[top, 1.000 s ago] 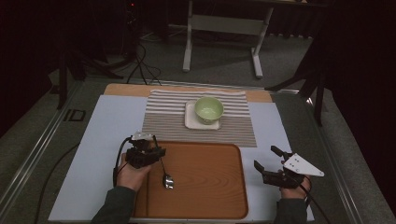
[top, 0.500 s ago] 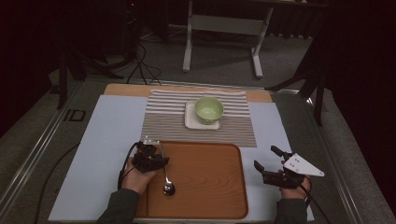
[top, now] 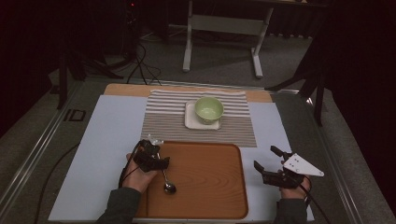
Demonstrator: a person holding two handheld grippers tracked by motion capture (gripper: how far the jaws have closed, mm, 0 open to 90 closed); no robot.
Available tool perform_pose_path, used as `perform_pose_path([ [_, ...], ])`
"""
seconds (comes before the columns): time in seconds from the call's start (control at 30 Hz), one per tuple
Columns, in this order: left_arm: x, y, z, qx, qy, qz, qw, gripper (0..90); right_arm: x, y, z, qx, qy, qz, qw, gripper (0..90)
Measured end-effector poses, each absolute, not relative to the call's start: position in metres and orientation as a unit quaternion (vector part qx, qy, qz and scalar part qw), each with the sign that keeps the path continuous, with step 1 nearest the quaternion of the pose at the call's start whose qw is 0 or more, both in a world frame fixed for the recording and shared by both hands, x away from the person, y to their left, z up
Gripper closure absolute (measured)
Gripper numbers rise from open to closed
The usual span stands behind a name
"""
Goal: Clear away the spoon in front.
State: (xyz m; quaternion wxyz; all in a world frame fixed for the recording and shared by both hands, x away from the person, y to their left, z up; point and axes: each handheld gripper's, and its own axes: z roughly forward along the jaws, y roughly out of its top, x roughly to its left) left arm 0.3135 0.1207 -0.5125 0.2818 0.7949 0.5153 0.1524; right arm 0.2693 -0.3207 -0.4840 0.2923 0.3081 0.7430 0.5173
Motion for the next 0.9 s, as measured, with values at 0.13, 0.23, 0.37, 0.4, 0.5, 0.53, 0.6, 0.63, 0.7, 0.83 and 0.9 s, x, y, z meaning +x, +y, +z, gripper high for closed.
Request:
perform_pose_path([
  [0.13, 0.318, 0.121, -0.509, 0.791, 0.514, 0.168, 0.285, 34.5, 0.269, -0.321, -0.484, 0.308, 0.743, 0.517, 0.292, 13.9],
  [0.23, 0.324, 0.122, -0.506, 0.792, 0.511, 0.178, 0.283, 34.5, 0.269, -0.321, -0.484, 0.308, 0.743, 0.517, 0.292, 13.8],
  [0.37, 0.335, 0.123, -0.502, 0.786, 0.514, 0.182, 0.291, 33.3, 0.269, -0.320, -0.484, 0.308, 0.743, 0.518, 0.291, 13.8],
  [0.4, 0.337, 0.124, -0.501, 0.784, 0.515, 0.178, 0.298, 33.4, 0.269, -0.321, -0.484, 0.308, 0.743, 0.518, 0.291, 13.9],
  [0.5, 0.342, 0.126, -0.496, 0.778, 0.515, 0.171, 0.316, 34.5, 0.269, -0.321, -0.484, 0.309, 0.743, 0.518, 0.291, 13.9],
  [0.53, 0.344, 0.127, -0.495, 0.778, 0.513, 0.167, 0.322, 35.4, 0.269, -0.321, -0.484, 0.309, 0.742, 0.518, 0.291, 13.9],
  [0.6, 0.346, 0.127, -0.492, 0.775, 0.511, 0.167, 0.330, 36.0, 0.270, -0.321, -0.484, 0.309, 0.743, 0.518, 0.291, 13.9],
  [0.63, 0.347, 0.128, -0.491, 0.776, 0.510, 0.166, 0.333, 36.1, 0.270, -0.321, -0.484, 0.308, 0.743, 0.518, 0.291, 13.9],
  [0.7, 0.348, 0.128, -0.487, 0.773, 0.508, 0.168, 0.341, 36.2, 0.269, -0.321, -0.484, 0.309, 0.743, 0.519, 0.290, 13.9],
  [0.83, 0.352, 0.127, -0.481, 0.770, 0.506, 0.171, 0.348, 36.2, 0.270, -0.321, -0.484, 0.308, 0.743, 0.519, 0.291, 13.8],
  [0.9, 0.354, 0.127, -0.476, 0.769, 0.505, 0.172, 0.352, 36.1, 0.269, -0.321, -0.484, 0.309, 0.742, 0.518, 0.291, 13.8],
])
